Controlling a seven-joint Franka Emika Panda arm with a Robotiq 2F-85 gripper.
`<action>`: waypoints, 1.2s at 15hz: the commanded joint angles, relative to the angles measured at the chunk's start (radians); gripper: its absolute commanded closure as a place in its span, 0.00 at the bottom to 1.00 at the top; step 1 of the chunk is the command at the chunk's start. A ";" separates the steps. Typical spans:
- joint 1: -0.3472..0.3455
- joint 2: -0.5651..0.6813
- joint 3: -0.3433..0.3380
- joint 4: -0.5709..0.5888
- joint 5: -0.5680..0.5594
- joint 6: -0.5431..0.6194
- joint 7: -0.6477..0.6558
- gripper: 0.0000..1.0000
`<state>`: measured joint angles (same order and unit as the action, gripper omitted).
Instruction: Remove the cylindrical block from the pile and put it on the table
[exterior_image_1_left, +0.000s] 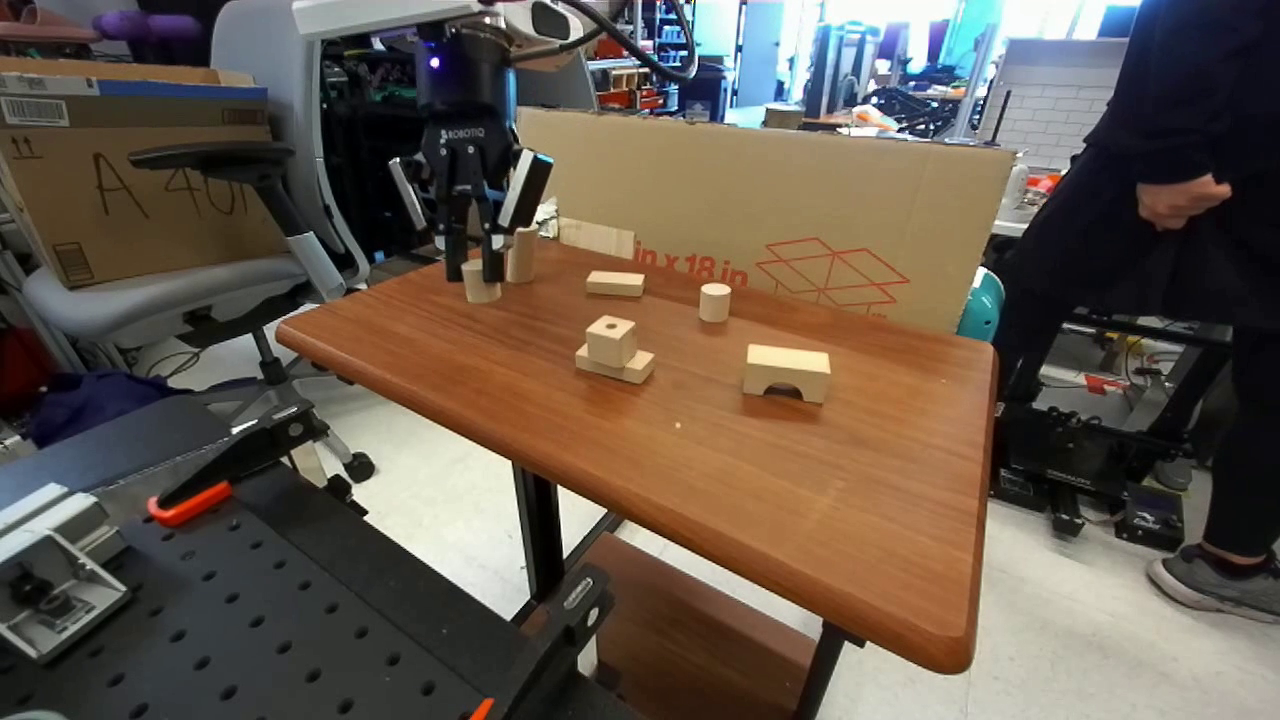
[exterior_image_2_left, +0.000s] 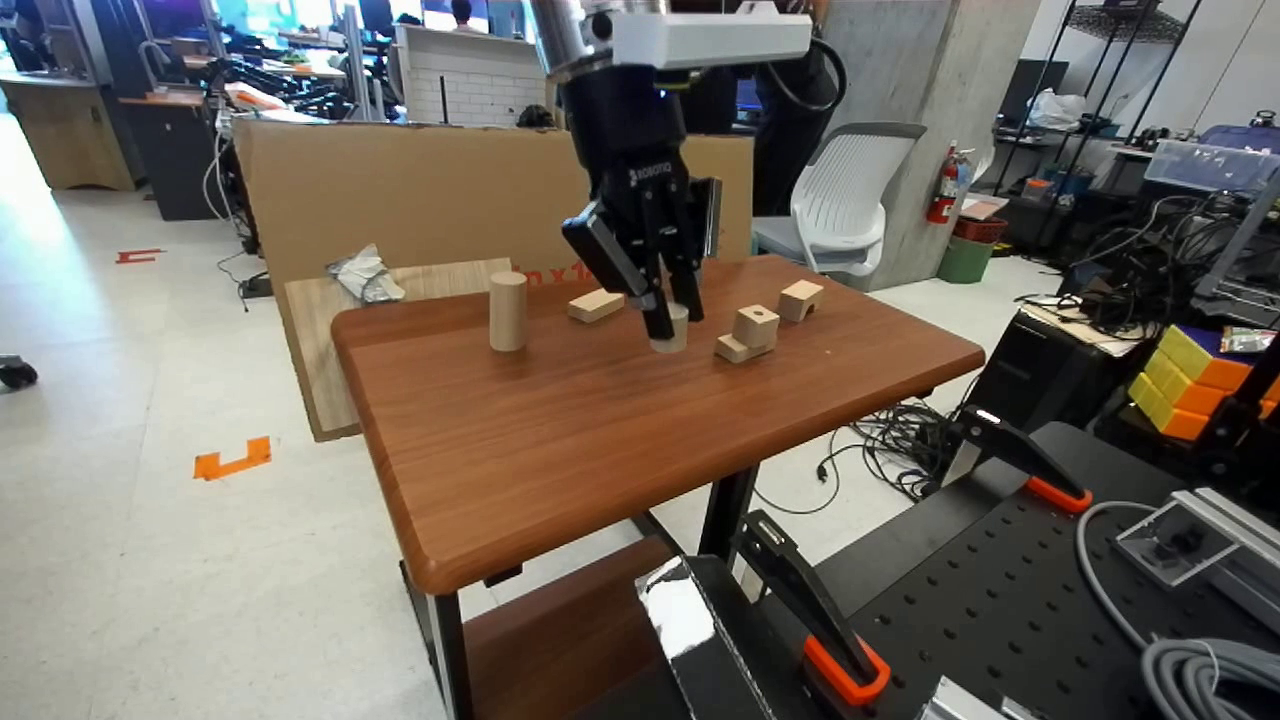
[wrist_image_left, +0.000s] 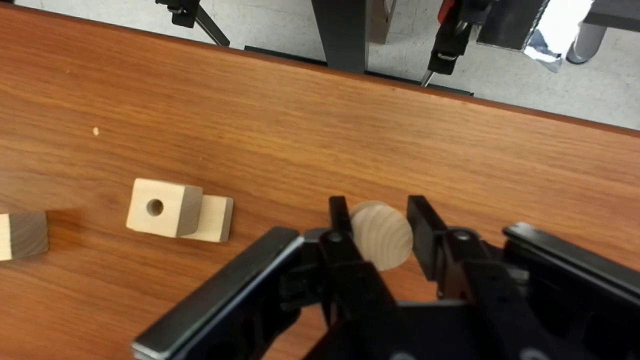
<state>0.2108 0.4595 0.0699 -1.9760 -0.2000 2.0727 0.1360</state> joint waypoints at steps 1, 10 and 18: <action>0.035 0.077 -0.012 0.063 -0.060 -0.053 0.049 0.92; 0.061 0.156 -0.033 0.127 -0.092 -0.097 0.135 0.34; -0.046 -0.107 -0.017 0.040 0.080 -0.182 0.050 0.00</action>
<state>0.2169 0.4914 0.0438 -1.8833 -0.1830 1.9326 0.2333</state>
